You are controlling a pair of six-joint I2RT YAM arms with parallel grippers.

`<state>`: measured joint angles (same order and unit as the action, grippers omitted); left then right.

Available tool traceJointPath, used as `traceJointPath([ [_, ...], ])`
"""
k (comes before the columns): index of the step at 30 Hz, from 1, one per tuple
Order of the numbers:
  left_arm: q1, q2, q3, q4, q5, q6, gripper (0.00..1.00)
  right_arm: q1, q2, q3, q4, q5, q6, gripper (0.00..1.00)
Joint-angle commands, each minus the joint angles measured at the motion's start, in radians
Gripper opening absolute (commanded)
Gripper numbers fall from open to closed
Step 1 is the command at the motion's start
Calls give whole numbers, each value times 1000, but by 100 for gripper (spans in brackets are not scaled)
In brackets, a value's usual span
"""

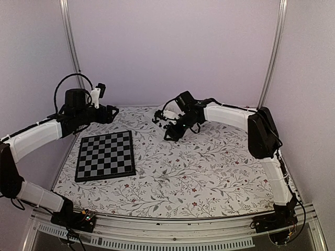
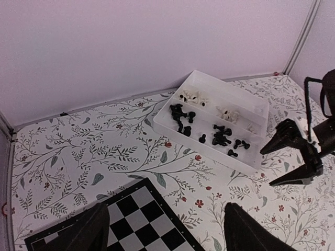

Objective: Set up the chess pieces on the board
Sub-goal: Move the storage box to the center of the board.

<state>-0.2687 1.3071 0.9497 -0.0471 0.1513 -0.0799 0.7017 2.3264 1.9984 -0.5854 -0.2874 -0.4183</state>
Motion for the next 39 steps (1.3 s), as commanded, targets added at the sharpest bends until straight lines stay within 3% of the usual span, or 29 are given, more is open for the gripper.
traceJointPath([
  [1,-23,-20,27,-9,21,1,77,-2,122,180,-119,51,44,72],
  [11,-35,-18,27,-9,18,2,78,2,225,252,-122,72,71,72],
  [19,-36,-14,29,-10,17,4,78,2,239,224,-152,75,48,61],
  [29,-37,-12,31,-12,22,6,78,-6,117,26,-155,98,21,39],
  [33,-36,-7,31,-15,12,4,78,-25,52,-78,-150,98,27,37],
  [37,-34,19,43,-52,-104,-24,79,-53,-25,-208,-137,103,26,36],
  [39,-27,42,52,-82,-215,-52,85,-69,-64,-281,-123,110,25,35],
])
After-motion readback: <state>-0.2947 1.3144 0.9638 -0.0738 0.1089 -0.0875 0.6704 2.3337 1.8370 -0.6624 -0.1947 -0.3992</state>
